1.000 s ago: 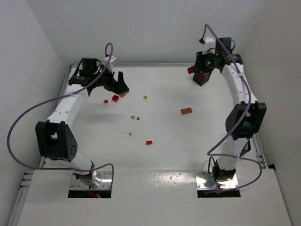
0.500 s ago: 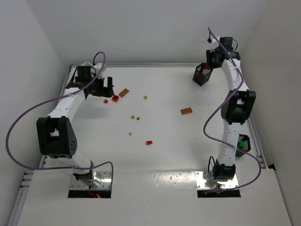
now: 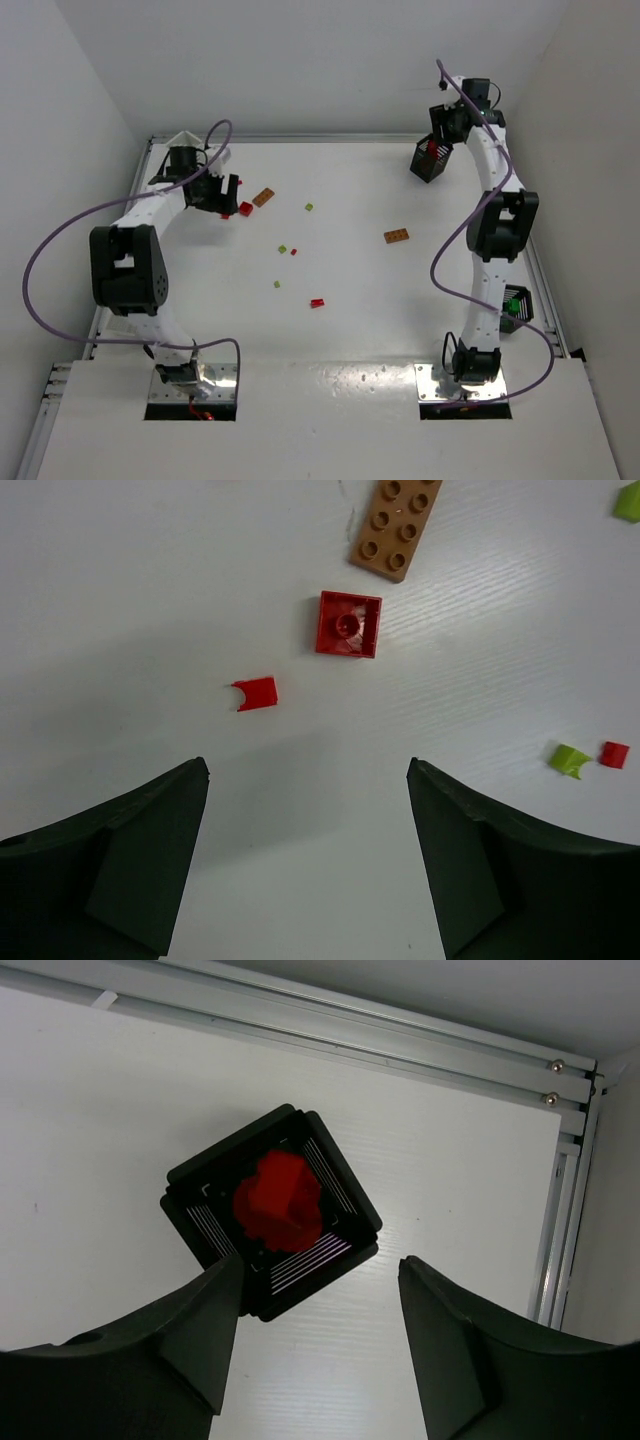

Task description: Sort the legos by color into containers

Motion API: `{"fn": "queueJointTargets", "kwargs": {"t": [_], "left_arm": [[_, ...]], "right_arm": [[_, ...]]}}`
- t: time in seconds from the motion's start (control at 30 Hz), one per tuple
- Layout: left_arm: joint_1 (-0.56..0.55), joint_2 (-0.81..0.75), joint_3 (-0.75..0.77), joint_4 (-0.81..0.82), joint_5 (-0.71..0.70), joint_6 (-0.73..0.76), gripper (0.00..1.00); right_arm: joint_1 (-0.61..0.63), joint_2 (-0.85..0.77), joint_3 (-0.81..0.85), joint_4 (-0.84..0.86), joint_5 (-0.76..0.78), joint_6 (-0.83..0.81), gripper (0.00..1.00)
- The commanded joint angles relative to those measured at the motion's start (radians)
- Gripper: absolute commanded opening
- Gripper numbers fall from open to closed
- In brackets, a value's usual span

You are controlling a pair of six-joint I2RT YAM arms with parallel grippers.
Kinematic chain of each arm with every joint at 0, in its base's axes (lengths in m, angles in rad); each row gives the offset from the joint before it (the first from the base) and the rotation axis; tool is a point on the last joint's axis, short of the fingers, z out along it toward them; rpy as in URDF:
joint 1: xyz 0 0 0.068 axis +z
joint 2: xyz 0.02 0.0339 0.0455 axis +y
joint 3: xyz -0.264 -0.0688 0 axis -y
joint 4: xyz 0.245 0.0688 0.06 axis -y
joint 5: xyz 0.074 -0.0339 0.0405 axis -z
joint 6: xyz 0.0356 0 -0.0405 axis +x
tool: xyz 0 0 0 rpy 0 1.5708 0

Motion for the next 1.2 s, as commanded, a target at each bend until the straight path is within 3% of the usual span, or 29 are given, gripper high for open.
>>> {"fn": "queueJointTargets", "kwargs": {"t": [0.0, 0.63, 0.77, 0.9, 1.0, 1.17], "left_arm": [[0.000, 0.087, 0.074, 0.025, 0.031, 0.049, 0.86], [-0.138, 0.376, 0.283, 0.016, -0.084, 0.022, 0.83], [-0.138, 0.407, 0.292, 0.016, -0.132, 0.005, 0.76], [-0.138, 0.407, 0.282, 0.016, -0.152, 0.005, 0.63], [-0.138, 0.386, 0.255, 0.025, -0.108, 0.005, 0.36], [-0.138, 0.289, 0.194, 0.025, 0.061, 0.026, 0.17]], "right_arm": [[0.018, -0.009, 0.044, 0.040, 0.017, 0.000, 0.65], [0.036, -0.244, -0.151, -0.026, -0.136, 0.055, 0.69], [0.036, -0.287, -0.188, -0.037, -0.184, 0.066, 0.70], [0.045, -0.310, -0.240, -0.046, -0.250, 0.077, 0.70], [0.045, -0.356, -0.319, -0.046, -0.368, 0.129, 0.70], [0.075, -0.458, -0.540, -0.017, -0.692, 0.289, 0.70]]}}
